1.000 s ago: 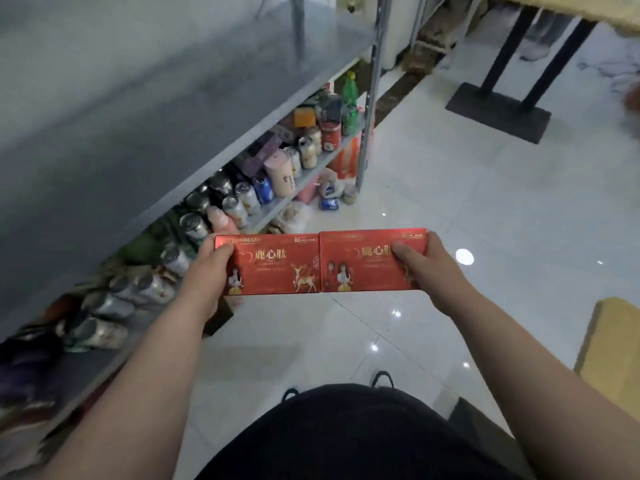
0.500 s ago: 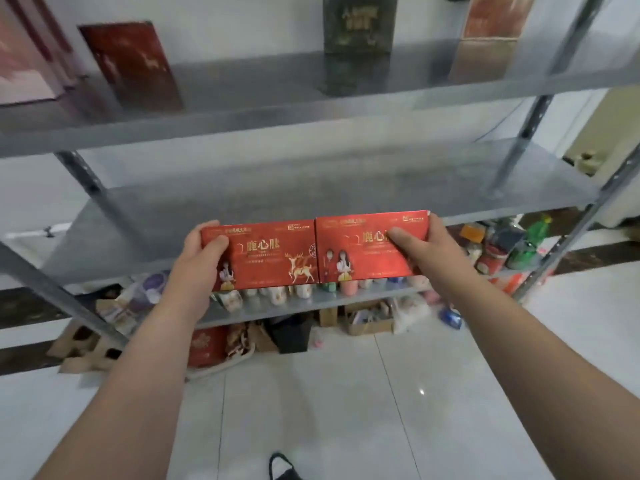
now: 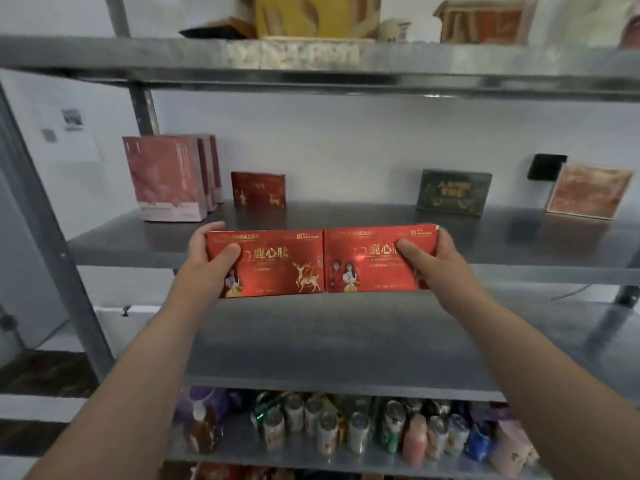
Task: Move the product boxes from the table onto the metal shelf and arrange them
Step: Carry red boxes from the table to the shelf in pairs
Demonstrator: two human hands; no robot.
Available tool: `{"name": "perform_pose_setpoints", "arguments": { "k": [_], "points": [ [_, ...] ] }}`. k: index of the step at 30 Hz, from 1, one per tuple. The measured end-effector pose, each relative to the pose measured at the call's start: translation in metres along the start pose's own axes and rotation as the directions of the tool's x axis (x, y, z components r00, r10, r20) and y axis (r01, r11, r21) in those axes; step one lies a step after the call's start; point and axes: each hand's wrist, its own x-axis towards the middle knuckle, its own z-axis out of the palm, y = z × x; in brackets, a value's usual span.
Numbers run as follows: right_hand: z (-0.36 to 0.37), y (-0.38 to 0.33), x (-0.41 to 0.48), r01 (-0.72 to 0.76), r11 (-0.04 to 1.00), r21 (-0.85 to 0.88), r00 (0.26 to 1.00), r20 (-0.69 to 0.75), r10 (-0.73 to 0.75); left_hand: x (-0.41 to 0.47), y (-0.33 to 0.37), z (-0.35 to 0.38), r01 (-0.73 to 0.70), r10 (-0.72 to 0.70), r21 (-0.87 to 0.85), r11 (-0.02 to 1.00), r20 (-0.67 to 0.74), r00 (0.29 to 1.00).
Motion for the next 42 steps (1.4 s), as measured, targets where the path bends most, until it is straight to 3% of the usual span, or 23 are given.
{"name": "perform_pose_setpoints", "arguments": {
  "k": [6, 10, 15, 20, 22, 25, 26, 28, 30, 33, 42],
  "points": [
    [0.041, -0.018, 0.052, 0.131, 0.991, 0.021, 0.991, 0.014, -0.132, 0.065, 0.003, -0.019, -0.103, 0.104, 0.044, 0.994, -0.003, 0.995],
    [0.067, -0.022, 0.083, 0.135, 0.991, -0.005, 0.991, 0.002, -0.135, 0.109, -0.009, -0.023, -0.114, 0.114, 0.070, 0.991, 0.000, 0.993],
    [0.085, -0.008, 0.126, 0.121, 0.992, -0.044, 0.992, 0.026, -0.120, 0.153, -0.022, -0.016, -0.124, 0.128, 0.222, 0.967, -0.003, 0.992],
    [0.098, 0.002, 0.165, 0.099, 0.986, -0.136, 0.994, 0.052, -0.092, 0.191, -0.033, -0.006, -0.243, 0.240, 0.405, 0.881, 0.061, 0.969],
    [0.100, 0.009, 0.181, 0.113, 0.980, -0.163, 0.990, 0.098, -0.098, 0.206, -0.034, -0.002, -0.295, 0.291, 0.541, 0.788, 0.096, 0.952],
    [0.101, 0.013, 0.207, 0.209, 0.938, -0.276, 0.974, 0.149, -0.173, 0.223, -0.032, 0.006, -0.402, 0.390, 0.799, 0.448, 0.229, 0.892],
    [0.101, 0.011, 0.215, 0.282, 0.884, -0.374, 0.958, 0.164, -0.236, 0.227, -0.031, 0.012, -0.435, 0.395, 0.841, 0.323, 0.298, 0.869],
    [0.107, 0.008, 0.228, 0.451, 0.677, -0.581, 0.892, 0.274, -0.359, 0.233, -0.029, 0.025, -0.466, 0.379, 0.878, 0.106, 0.398, 0.836],
    [0.120, 0.006, 0.235, 0.541, 0.453, -0.709, 0.838, 0.406, -0.365, 0.241, -0.030, 0.036, -0.461, 0.363, 0.887, 0.005, 0.428, 0.828],
    [0.143, 0.004, 0.252, 0.517, 0.306, -0.800, 0.845, 0.419, -0.332, 0.259, -0.033, 0.044, -0.432, 0.332, 0.902, 0.013, 0.404, 0.852],
    [0.192, 0.023, 0.317, 0.341, 0.353, -0.871, 0.925, 0.245, -0.291, 0.310, -0.058, 0.061, -0.334, 0.278, 0.934, 0.130, 0.289, 0.916]
  ]
}}
